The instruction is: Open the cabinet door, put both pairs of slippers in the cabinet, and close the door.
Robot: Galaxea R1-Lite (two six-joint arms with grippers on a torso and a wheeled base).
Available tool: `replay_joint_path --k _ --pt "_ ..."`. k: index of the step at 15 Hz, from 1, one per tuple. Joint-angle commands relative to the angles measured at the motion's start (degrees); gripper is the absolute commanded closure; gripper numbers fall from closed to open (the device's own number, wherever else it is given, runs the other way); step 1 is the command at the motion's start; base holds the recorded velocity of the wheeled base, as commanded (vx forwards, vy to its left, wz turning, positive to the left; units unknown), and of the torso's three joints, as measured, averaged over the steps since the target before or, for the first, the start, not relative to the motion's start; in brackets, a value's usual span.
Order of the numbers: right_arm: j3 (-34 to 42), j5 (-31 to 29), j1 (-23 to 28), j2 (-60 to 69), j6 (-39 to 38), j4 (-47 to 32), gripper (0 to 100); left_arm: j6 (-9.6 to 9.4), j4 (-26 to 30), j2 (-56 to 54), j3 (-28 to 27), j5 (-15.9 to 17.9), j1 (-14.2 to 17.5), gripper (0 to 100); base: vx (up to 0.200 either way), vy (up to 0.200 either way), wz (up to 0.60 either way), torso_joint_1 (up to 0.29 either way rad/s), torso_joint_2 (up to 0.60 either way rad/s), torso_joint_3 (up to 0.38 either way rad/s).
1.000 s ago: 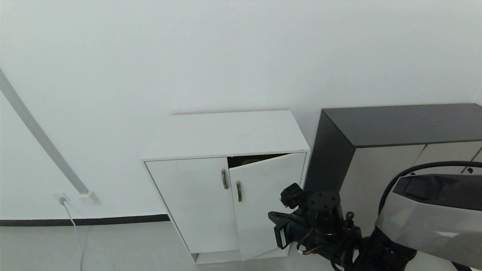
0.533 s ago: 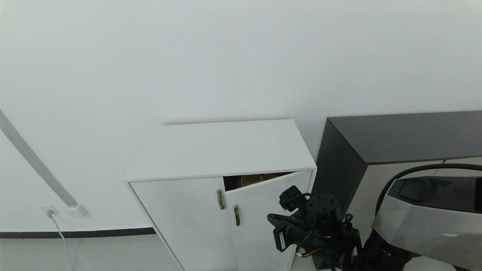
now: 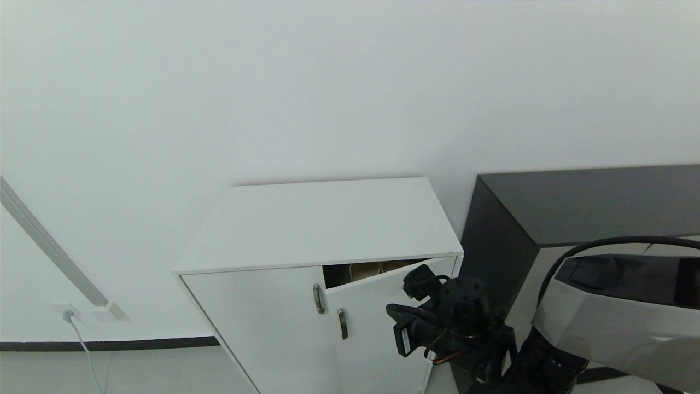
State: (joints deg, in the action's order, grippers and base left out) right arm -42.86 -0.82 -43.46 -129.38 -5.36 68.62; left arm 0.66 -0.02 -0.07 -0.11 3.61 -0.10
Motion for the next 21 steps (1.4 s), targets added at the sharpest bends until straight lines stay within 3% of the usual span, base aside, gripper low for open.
replay_joint_path --k 1,21 --pt "-2.5 0.0 0.7 -1.6 0.0 -1.1 100 0.04 0.0 0.1 0.0 0.0 0.0 100 0.000 0.000 0.00 0.000 0.00 0.000" --pt "-26.6 -0.2 7.5 -10.1 0.0 -15.3 100 0.13 -0.1 0.1 0.0 0.0 0.0 100 0.000 0.000 0.00 0.000 0.00 0.000"
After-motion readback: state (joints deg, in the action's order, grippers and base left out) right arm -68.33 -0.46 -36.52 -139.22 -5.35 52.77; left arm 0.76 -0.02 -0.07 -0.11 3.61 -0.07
